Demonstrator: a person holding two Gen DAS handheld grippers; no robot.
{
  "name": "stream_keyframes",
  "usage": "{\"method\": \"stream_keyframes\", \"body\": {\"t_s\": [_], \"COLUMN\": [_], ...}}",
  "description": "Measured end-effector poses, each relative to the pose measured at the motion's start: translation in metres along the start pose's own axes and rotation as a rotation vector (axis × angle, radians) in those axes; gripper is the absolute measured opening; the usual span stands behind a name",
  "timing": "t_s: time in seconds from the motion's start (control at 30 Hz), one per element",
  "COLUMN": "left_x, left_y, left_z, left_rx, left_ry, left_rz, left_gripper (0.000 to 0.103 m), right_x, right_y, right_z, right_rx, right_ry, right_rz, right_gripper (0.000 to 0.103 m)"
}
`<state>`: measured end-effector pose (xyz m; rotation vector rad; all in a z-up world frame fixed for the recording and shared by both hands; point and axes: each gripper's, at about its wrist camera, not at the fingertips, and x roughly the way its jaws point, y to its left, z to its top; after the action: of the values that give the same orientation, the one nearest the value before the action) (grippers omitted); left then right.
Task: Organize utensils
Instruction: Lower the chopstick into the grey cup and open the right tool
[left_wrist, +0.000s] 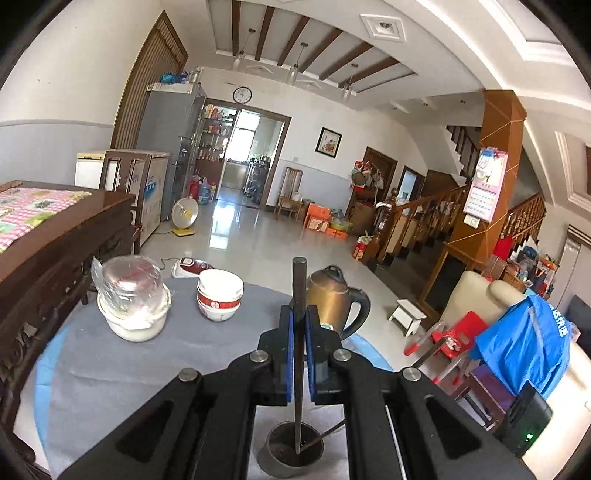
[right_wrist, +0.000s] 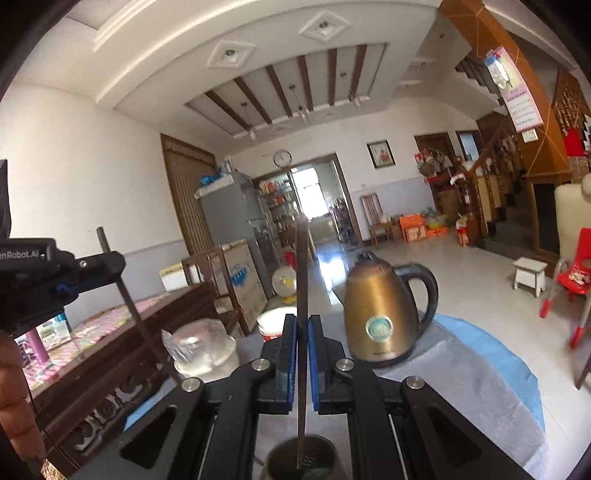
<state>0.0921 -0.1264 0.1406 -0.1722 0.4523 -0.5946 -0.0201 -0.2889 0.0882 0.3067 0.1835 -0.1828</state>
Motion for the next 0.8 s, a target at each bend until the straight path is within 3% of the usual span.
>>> {"method": "stream_keyframes", "body": {"t_s": [0.07, 0.23, 0.4, 0.43, 0.47, 0.5, 0.57, 0.6, 0.63, 0.67, 0.7, 0.8], "left_x": [0.019, 0.062, 0.083, 0.083, 0.082, 0.081, 0.071, 0.063, 0.057, 0.052, 0.047, 0.034], "left_y": [-0.001, -0.003, 0.002, 0.003, 0.004, 0.006, 0.009, 0.011, 0.013, 0.016, 0.02, 0.041], "left_z": [-0.012, -0.043, -0.058, -0.059, -0.061, -0.062, -0.065, -0.064, -0.065, -0.066, -0.068, -0.077], "left_rx": [0.008, 0.031, 0.033, 0.038, 0.043, 0.045, 0.04, 0.041, 0.047, 0.048, 0.045, 0.021], "left_ry": [0.019, 0.164, 0.278, 0.285, 0.289, 0.291, 0.272, 0.255, 0.247, 0.243, 0.241, 0.258], "left_rz": [0.015, 0.048, 0.074, 0.079, 0.084, 0.088, 0.091, 0.092, 0.095, 0.097, 0.1, 0.13], "left_gripper": [0.006, 0.006, 0.007, 0.01, 0.022, 0.042, 0.057, 0.057, 0.057, 0.057, 0.059, 0.059], "right_x": [0.008, 0.022, 0.043, 0.045, 0.047, 0.047, 0.049, 0.048, 0.046, 0.04, 0.035, 0.018], "right_y": [-0.005, -0.025, -0.047, -0.049, -0.052, -0.055, -0.059, -0.059, -0.063, -0.068, -0.071, -0.08], "right_z": [-0.004, -0.022, -0.033, -0.035, -0.035, -0.036, -0.04, -0.043, -0.045, -0.047, -0.049, -0.053], "right_rx": [0.003, 0.041, 0.127, 0.14, 0.156, 0.174, 0.212, 0.228, 0.249, 0.279, 0.298, 0.328], "right_ry": [0.04, 0.148, 0.236, 0.247, 0.262, 0.277, 0.299, 0.299, 0.292, 0.271, 0.252, 0.208], "right_rz": [-0.016, -0.024, 0.016, 0.023, 0.025, 0.037, 0.067, 0.075, 0.083, 0.089, 0.091, 0.106], "right_gripper": [0.007, 0.007, 0.01, 0.01, 0.01, 0.011, 0.02, 0.034, 0.056, 0.067, 0.072, 0.072]}}
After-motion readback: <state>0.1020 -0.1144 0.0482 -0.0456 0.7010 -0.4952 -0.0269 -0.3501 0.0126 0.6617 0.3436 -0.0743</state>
